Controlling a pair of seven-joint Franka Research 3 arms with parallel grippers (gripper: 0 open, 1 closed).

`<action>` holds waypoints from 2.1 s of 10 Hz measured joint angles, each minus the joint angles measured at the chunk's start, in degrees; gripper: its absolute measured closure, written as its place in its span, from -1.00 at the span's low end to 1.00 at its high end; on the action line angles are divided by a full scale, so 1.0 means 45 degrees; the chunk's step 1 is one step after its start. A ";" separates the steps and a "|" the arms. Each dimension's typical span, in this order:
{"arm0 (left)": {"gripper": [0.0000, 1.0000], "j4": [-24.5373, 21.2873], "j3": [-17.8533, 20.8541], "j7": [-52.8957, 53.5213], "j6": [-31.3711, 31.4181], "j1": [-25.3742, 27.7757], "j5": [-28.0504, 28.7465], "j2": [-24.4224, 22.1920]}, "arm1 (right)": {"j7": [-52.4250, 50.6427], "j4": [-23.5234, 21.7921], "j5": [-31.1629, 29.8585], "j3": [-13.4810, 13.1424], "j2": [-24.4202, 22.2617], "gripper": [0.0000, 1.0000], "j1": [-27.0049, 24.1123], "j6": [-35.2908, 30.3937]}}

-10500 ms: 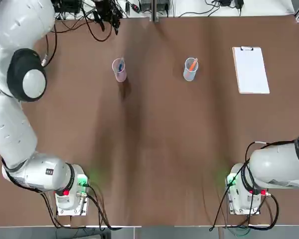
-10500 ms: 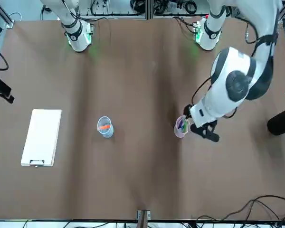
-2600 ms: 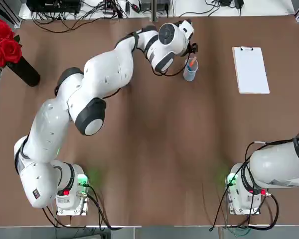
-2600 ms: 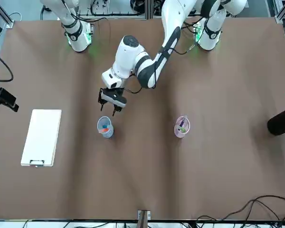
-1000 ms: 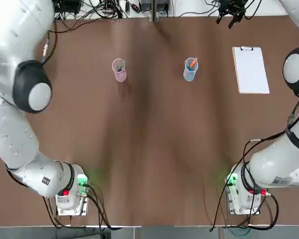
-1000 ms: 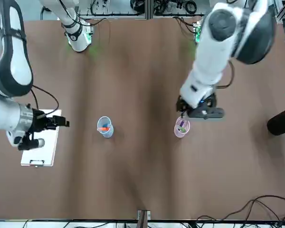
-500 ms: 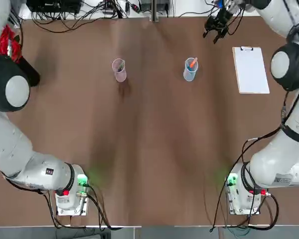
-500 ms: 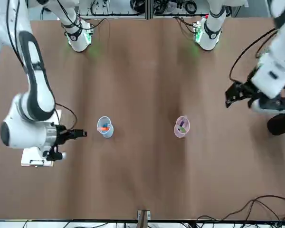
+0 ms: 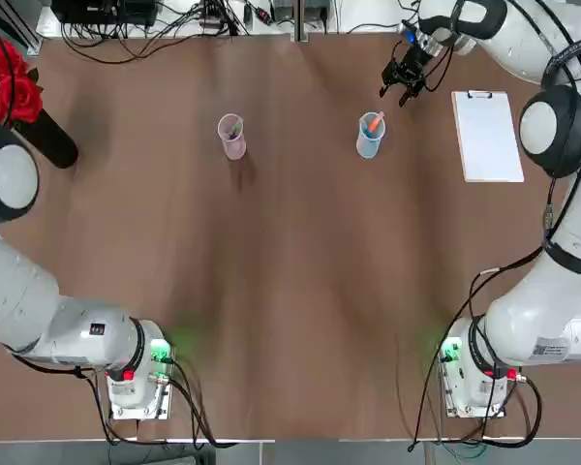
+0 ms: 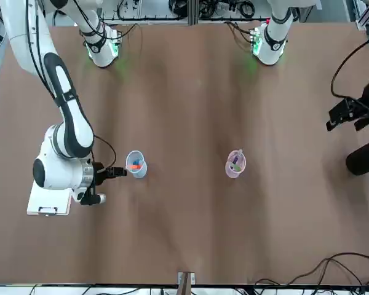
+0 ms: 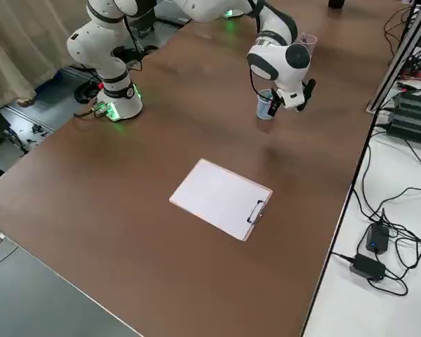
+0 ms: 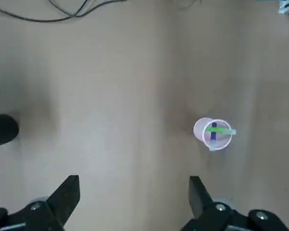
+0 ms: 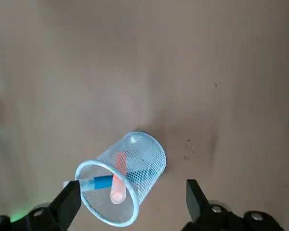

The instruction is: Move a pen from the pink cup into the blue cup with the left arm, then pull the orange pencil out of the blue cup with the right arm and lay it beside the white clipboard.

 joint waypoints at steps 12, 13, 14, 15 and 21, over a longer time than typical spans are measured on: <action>-1.00 -0.2049 -0.0118 0.0025 0.0379 0.0162 0.0644 -0.1351 | 0.0026 -0.0889 0.0041 0.0435 -0.0347 -0.07 0.0007 0.0712; -1.00 -0.2049 -0.0155 0.0418 0.0387 0.0141 0.0644 -0.1348 | 0.0026 -0.0905 0.0043 0.0482 -0.0348 -0.03 0.0008 0.0740; -1.00 -0.2049 -0.0169 0.0767 0.0388 0.0131 0.0644 -0.1344 | 0.0028 -0.0925 0.0044 0.0548 -0.0348 0.03 0.0009 0.0824; -1.00 -0.2058 -0.0175 0.0957 0.0385 0.0127 0.0644 -0.1329 | 0.0029 -0.0967 0.0045 0.0592 -0.0348 0.07 0.0010 0.0936; -1.00 -0.2091 -0.0210 0.0957 0.0385 0.0118 0.0521 -0.1256 | 0.0031 -0.1132 0.0048 0.0648 -0.0348 0.28 0.0020 0.1120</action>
